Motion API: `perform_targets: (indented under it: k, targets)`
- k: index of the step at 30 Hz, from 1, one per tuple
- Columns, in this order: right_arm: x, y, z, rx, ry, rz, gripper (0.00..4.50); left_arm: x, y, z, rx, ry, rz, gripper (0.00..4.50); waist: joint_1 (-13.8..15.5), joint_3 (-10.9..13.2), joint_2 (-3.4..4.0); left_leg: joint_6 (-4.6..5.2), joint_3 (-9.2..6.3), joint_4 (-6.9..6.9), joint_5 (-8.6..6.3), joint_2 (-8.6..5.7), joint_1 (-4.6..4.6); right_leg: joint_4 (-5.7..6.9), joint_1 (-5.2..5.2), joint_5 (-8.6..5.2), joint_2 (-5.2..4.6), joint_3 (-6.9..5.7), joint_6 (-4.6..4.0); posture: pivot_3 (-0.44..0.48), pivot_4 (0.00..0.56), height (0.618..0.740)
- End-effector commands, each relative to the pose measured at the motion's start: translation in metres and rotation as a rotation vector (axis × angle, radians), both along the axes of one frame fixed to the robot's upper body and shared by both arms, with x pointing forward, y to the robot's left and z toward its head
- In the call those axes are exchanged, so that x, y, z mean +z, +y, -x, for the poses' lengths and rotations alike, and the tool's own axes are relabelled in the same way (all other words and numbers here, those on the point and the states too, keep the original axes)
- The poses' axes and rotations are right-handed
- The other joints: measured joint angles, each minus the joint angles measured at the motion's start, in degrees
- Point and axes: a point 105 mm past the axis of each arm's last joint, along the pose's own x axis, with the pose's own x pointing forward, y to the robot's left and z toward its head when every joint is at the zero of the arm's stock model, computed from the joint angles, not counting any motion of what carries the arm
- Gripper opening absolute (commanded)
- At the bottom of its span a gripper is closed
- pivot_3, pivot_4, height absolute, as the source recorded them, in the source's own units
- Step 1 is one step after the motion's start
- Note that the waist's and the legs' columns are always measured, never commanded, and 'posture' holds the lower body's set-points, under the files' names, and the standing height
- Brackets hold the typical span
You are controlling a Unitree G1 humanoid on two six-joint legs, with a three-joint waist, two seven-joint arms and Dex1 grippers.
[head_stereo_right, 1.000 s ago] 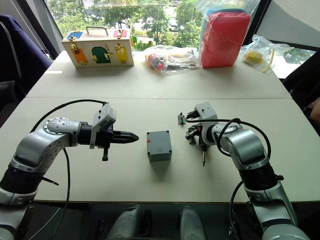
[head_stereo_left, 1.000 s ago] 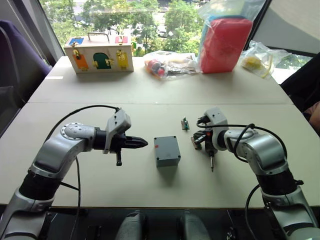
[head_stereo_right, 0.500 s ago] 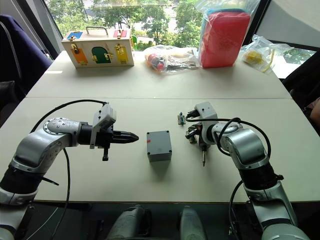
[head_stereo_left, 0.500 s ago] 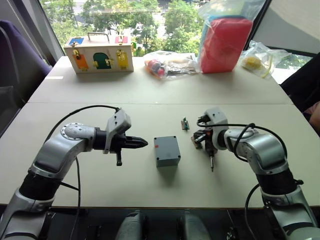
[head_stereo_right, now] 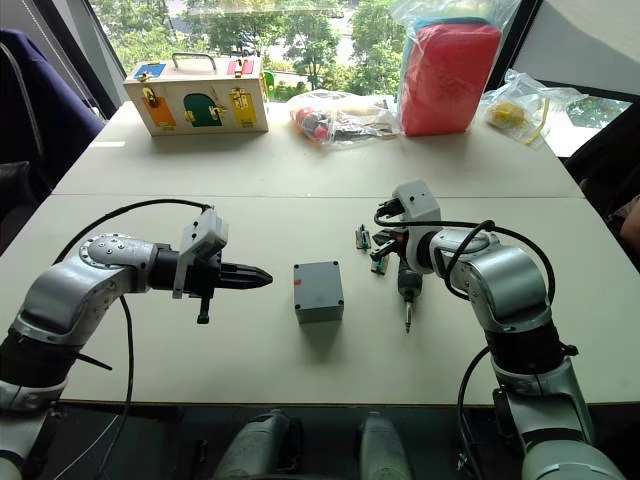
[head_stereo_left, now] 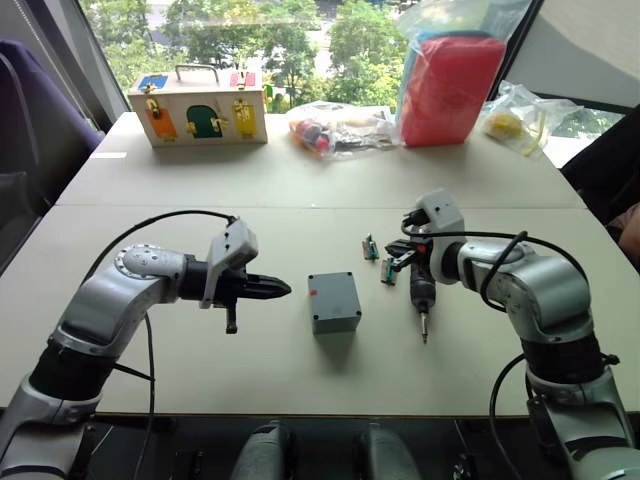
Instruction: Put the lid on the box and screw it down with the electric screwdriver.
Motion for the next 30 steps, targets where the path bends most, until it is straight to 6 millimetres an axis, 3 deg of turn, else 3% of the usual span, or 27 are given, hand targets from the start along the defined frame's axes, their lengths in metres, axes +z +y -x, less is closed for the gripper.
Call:
perform_targets:
  k: [1,4,11,30]
  targets:
    - [0.022,0.021,0.020,0.189,-0.100,-0.047,0.06,0.010,0.005,0.010,-0.032,-0.024,-0.008,0.00,-0.03,0.00,0.00,0.00,0.00,0.00,0.00,0.00,0.00,0.00,0.00,0.00,0.00,0.00,0.00,0.000,0.150,0.740]
    - [0.018,0.030,0.030,0.269,-0.097,-0.050,0.06,0.009,0.009,0.017,-0.049,-0.005,-0.026,0.00,-0.06,0.00,0.00,0.00,0.00,-0.01,0.00,0.01,0.01,-0.01,0.00,0.00,0.00,0.00,0.00,0.000,0.150,0.740]
    - [0.006,0.038,0.026,0.276,-0.085,-0.051,0.06,0.009,0.011,0.019,-0.039,0.001,-0.027,0.00,0.05,0.00,0.00,0.00,-0.01,0.01,0.00,0.00,0.01,-0.01,0.02,0.00,-0.05,0.00,0.00,0.000,0.150,0.740]
    - [-0.009,0.040,0.030,0.283,-0.027,-0.046,0.06,0.007,0.006,0.016,-0.024,-0.004,-0.011,0.00,0.06,0.00,0.00,0.00,-0.01,0.01,0.00,0.00,0.01,0.00,0.01,0.00,-0.04,0.00,0.00,0.000,0.150,0.740]
